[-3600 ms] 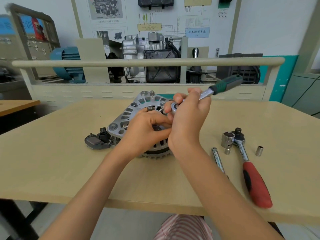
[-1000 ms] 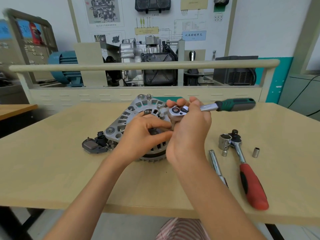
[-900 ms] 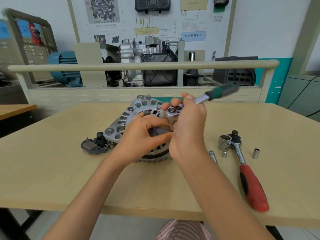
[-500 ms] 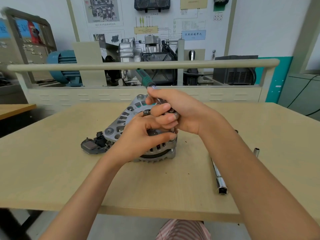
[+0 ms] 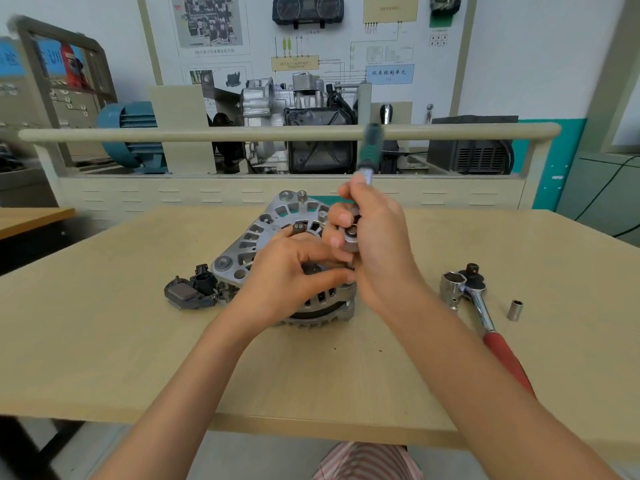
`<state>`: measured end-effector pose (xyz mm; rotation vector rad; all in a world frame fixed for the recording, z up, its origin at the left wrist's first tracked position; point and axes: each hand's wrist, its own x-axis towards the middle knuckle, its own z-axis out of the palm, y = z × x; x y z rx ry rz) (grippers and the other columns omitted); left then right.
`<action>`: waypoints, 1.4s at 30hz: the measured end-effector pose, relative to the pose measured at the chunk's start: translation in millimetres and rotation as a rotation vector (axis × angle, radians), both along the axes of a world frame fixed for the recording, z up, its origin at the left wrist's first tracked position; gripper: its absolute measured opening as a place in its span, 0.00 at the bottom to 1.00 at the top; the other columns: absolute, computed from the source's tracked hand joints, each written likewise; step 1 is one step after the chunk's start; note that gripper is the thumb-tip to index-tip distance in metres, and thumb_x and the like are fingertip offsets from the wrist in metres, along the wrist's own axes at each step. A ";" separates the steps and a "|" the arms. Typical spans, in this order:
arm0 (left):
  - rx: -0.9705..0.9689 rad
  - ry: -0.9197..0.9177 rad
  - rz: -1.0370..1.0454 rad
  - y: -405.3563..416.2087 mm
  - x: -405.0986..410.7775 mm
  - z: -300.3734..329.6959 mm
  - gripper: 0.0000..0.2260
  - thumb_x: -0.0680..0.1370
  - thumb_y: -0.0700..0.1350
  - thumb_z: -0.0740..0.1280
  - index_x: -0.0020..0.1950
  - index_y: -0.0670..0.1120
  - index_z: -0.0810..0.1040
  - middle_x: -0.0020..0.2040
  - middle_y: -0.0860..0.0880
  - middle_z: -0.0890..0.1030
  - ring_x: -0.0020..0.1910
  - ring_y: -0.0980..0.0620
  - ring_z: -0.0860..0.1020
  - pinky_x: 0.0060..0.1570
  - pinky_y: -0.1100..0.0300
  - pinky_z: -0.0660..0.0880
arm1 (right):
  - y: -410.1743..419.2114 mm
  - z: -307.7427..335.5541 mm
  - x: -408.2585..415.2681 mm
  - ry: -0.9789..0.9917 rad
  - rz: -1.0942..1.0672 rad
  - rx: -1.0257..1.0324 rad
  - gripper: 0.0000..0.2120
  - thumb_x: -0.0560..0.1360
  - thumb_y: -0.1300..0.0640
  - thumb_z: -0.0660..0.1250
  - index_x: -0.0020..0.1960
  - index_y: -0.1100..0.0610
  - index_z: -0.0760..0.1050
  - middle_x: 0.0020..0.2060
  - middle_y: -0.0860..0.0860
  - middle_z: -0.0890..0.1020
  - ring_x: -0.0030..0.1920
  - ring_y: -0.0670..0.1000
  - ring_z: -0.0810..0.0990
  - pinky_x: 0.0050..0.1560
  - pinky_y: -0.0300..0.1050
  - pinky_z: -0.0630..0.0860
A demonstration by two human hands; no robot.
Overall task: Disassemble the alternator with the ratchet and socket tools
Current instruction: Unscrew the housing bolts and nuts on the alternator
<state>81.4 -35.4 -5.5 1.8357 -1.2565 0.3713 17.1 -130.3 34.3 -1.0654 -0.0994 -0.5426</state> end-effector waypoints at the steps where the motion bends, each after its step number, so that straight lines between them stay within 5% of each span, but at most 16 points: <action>1: -0.002 -0.004 -0.002 0.3 0.0 -0.1 0.04 0.70 0.47 0.73 0.42 0.56 0.81 0.41 0.55 0.83 0.47 0.55 0.76 0.61 0.58 0.64 | 5.1 -4.7 0.5 -0.079 -0.087 0.070 0.13 0.82 0.54 0.52 0.41 0.57 0.66 0.21 0.46 0.69 0.19 0.46 0.68 0.18 0.34 0.63; 6: 0.005 -0.116 0.074 0.8 -0.3 -6.4 0.13 0.70 0.52 0.67 0.43 0.44 0.84 0.40 0.49 0.82 0.43 0.65 0.72 0.56 0.58 0.64 | 18.2 -21.8 3.0 -0.274 -0.286 0.165 0.12 0.83 0.54 0.49 0.41 0.55 0.63 0.26 0.47 0.71 0.26 0.50 0.71 0.28 0.39 0.69; 11: -0.016 -0.316 0.132 -1.3 -3.7 -9.6 0.03 0.70 0.54 0.63 0.41 0.56 0.72 0.40 0.58 0.76 0.43 0.62 0.69 0.49 0.55 0.66 | 11.8 -19.0 5.4 -0.280 -0.220 0.128 0.12 0.83 0.56 0.49 0.42 0.56 0.61 0.24 0.47 0.71 0.18 0.47 0.66 0.21 0.32 0.62; 15: 0.167 -0.574 0.276 -2.8 0.0 -16.0 0.21 0.70 0.58 0.63 0.56 0.46 0.77 0.58 0.44 0.76 0.59 0.47 0.68 0.58 0.46 0.69 | 9.5 -15.3 9.2 -0.270 -0.158 0.171 0.12 0.83 0.57 0.50 0.41 0.58 0.62 0.23 0.48 0.72 0.18 0.44 0.64 0.19 0.31 0.60; 18: 0.339 -0.734 0.465 -5.4 -1.2 -16.7 0.29 0.69 0.60 0.63 0.62 0.41 0.76 0.58 0.40 0.77 0.59 0.41 0.73 0.60 0.34 0.67 | 10.4 -14.9 10.1 -0.269 -0.143 0.182 0.12 0.83 0.57 0.51 0.41 0.58 0.62 0.23 0.48 0.71 0.19 0.43 0.64 0.19 0.31 0.61; 21: 0.416 -0.732 0.559 -7.1 -5.8 -20.1 0.37 0.57 0.58 0.78 0.63 0.44 0.77 0.63 0.39 0.76 0.64 0.37 0.73 0.50 0.26 0.68 | 9.6 -15.8 10.4 -0.273 -0.155 0.174 0.12 0.83 0.57 0.50 0.42 0.58 0.63 0.23 0.48 0.71 0.18 0.43 0.65 0.19 0.31 0.62; 25: 0.463 -0.748 0.621 -9.8 -12.4 -23.1 0.42 0.48 0.54 0.83 0.60 0.45 0.79 0.63 0.40 0.76 0.65 0.37 0.71 0.42 0.26 0.71 | 7.0 -17.7 10.6 -0.270 -0.200 0.191 0.12 0.83 0.57 0.50 0.42 0.58 0.63 0.23 0.49 0.71 0.19 0.43 0.66 0.19 0.31 0.61; 42: 0.482 -0.801 0.527 -29.7 31.2 -21.3 0.38 0.56 0.55 0.80 0.63 0.44 0.76 0.64 0.41 0.75 0.64 0.38 0.72 0.52 0.27 0.67 | -18.3 -12.8 38.9 -0.148 -0.236 0.203 0.12 0.83 0.56 0.51 0.41 0.58 0.62 0.23 0.51 0.69 0.17 0.43 0.62 0.18 0.31 0.58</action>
